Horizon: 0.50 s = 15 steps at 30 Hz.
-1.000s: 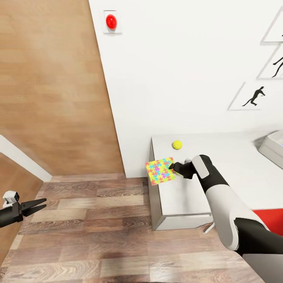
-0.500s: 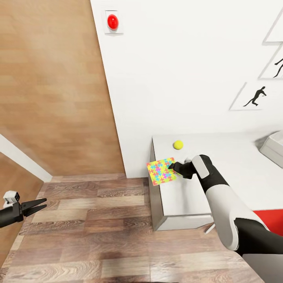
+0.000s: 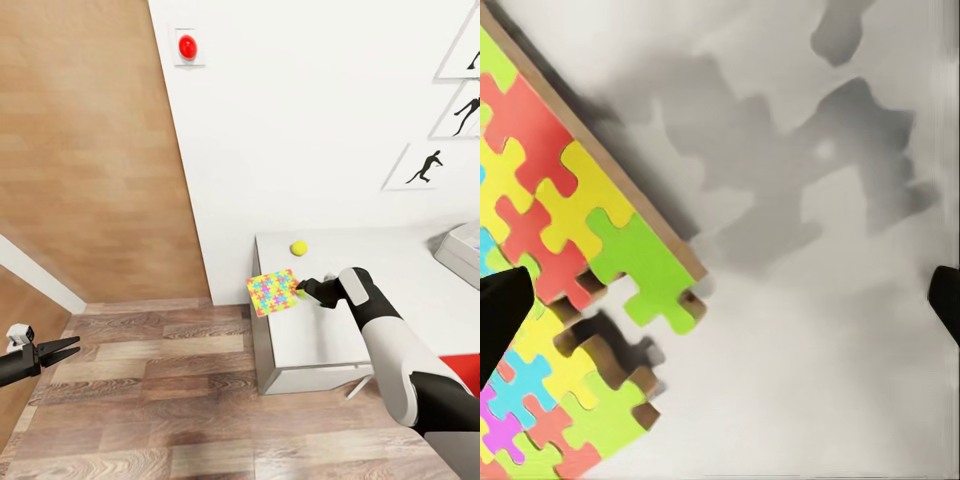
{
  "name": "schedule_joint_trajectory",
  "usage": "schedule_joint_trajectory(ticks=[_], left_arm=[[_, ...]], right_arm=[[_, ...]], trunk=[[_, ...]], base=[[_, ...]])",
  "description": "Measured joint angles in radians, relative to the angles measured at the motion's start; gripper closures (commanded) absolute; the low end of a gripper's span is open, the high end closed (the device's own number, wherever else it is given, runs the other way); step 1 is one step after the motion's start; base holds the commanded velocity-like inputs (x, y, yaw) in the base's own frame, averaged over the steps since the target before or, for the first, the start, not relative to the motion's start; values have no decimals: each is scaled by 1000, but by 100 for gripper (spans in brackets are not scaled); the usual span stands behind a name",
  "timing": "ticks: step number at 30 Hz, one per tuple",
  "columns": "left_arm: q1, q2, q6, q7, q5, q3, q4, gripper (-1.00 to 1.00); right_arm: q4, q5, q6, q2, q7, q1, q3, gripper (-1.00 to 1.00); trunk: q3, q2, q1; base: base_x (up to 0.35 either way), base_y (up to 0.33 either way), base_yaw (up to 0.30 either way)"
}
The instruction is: Put all the toys in the child's room - the three board games (two on the bed and one on the table), the two jigsaw puzzles on the table, and the tennis ball on the table - inside the toy box on the table in the child's room.
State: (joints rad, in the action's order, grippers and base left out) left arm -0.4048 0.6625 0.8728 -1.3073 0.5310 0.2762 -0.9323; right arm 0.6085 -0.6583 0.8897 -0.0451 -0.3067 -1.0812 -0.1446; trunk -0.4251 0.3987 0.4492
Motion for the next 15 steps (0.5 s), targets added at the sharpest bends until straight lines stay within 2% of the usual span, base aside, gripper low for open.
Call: schedule_joint_trajectory(ticks=[8,9,15], left_arm=[[0,0,-1,0,0,0,0,-100],[0,0,-1,0,0,0,0,-100],[0,0,-1,0,0,0,0,-100]], right_arm=[[-14,10,7,-7,2,9,-4,-100],[-8,29,14,-9,0,10,-4,-100],[148,13,70,-40,8,65,-14,-100]], trunk=[[13,0,0],[14,0,0],[24,0,0]], base=[[0,0,-77],[0,0,-78],[0,0,-78]])
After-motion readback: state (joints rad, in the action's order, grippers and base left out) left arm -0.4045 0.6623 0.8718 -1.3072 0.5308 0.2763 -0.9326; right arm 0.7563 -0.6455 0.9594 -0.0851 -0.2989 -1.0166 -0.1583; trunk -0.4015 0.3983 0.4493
